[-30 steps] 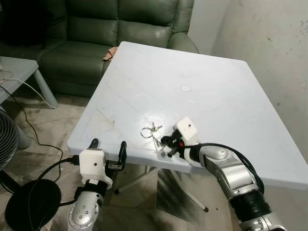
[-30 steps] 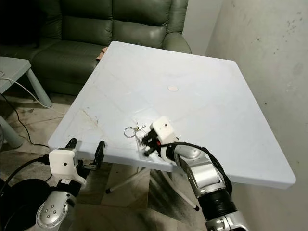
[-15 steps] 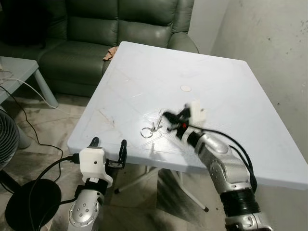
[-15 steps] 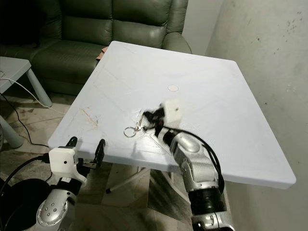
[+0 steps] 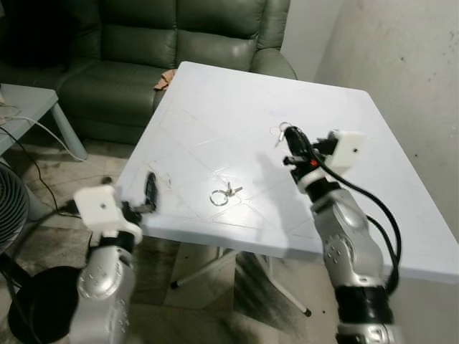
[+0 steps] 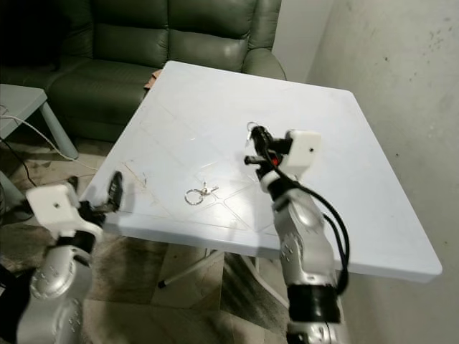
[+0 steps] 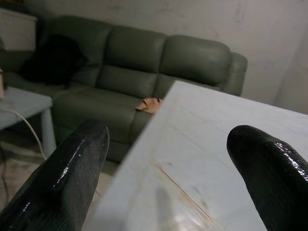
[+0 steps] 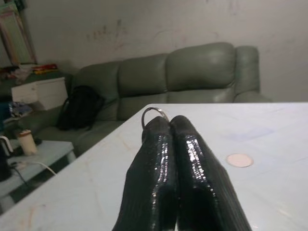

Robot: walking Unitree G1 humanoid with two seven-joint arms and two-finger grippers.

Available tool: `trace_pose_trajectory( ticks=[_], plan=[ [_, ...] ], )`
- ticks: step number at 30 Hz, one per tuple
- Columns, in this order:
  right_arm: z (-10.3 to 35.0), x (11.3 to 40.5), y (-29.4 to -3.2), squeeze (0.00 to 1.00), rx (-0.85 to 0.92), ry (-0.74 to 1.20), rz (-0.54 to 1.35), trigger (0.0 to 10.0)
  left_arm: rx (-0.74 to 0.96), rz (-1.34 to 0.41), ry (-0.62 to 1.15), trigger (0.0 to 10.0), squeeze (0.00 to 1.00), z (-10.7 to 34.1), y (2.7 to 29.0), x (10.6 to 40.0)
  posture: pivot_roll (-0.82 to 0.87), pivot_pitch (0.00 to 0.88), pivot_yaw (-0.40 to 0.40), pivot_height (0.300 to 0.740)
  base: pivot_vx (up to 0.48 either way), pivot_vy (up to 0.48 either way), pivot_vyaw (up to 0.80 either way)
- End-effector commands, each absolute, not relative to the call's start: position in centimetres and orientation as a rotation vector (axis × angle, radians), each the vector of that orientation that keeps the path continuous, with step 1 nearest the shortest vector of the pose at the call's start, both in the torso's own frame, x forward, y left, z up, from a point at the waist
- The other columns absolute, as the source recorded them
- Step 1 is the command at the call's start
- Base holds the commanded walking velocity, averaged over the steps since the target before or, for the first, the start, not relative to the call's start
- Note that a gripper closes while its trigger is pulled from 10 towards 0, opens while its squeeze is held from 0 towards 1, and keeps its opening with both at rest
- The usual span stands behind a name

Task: Hang keys on a hook

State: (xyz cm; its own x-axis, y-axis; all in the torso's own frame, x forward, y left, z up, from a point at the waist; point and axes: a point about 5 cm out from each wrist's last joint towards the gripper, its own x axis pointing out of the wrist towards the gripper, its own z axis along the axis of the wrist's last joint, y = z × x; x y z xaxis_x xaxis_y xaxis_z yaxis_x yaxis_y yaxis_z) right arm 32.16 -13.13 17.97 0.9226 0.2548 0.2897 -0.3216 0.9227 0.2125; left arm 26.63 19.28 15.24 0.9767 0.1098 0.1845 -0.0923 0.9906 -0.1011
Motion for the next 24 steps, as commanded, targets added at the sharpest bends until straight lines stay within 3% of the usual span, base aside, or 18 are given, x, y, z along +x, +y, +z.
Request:
trace_pose_trajectory(
  ticks=[1, 8, 15, 24],
  plan=[
    [18.9, 31.6, -13.1, 0.00, 0.208, -0.321, 0.307, 10.0, -0.102, 0.100, -0.194, 10.0, 0.00, 15.8, 19.4, 26.8, -0.03, 0.000, -0.068, 0.740, 0.000, 0.000, 0.00],
    [18.2, 30.4, -13.4, 0.00, 0.133, -0.334, 0.300, 10.0, -0.108, 0.015, -0.191, 10.0, 0.00, 16.1, 19.5, 26.6, -0.05, 0.000, -0.053, 0.740, 0.000, 0.000, 0.00],
    [16.8, 31.7, -14.3, 0.00, 0.045, -0.228, 0.221, 10.0, -0.113, 0.048, -0.197, 10.0, 0.00, 16.2, 20.2, 27.7, -0.04, 0.000, -0.050, 0.740, 0.000, 0.000, 0.00],
    [16.7, 32.6, -14.0, 0.00, 0.041, -0.208, 0.195, 10.0, -0.136, 0.083, -0.206, 10.0, 0.00, 16.5, 20.2, 28.6, -0.03, 0.000, -0.047, 0.740, 0.000, 0.000, -0.79]
  ],
)
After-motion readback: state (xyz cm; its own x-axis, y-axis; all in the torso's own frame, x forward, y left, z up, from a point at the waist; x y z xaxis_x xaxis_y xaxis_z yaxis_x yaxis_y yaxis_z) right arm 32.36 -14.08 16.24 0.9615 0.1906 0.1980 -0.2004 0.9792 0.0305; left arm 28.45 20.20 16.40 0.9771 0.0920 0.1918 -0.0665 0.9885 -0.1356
